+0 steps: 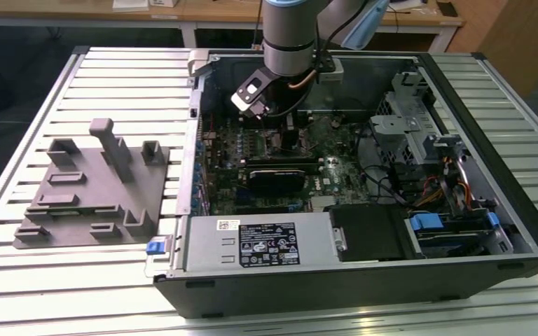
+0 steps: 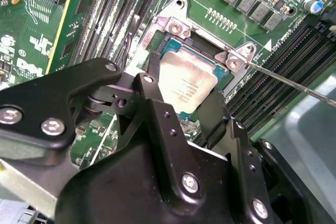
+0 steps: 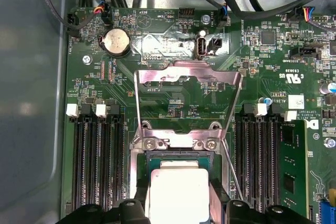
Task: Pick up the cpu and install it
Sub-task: 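Place the cpu into insertion slot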
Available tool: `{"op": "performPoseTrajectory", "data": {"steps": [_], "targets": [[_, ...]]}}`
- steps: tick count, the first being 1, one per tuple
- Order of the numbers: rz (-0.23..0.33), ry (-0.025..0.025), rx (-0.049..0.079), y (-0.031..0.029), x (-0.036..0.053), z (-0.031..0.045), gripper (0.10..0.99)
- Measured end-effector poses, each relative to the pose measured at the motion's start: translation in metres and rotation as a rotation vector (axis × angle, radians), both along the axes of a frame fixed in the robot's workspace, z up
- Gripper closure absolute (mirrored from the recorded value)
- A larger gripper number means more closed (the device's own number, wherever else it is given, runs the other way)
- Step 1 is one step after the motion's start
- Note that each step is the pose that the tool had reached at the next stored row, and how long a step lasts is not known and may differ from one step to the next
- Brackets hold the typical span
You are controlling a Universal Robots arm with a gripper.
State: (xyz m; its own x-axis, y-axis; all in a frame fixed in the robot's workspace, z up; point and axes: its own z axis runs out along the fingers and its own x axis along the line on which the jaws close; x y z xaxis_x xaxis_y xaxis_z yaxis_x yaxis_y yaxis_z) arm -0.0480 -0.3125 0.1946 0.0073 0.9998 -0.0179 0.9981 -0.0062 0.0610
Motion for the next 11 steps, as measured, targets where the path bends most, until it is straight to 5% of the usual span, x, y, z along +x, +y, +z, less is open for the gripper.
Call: {"op": "performPoseTrajectory", "data": {"steps": [11], "targets": [[-0.011, -0.0001, 0.000, 0.0000, 0.0023, 0.0000, 0.553]]}}
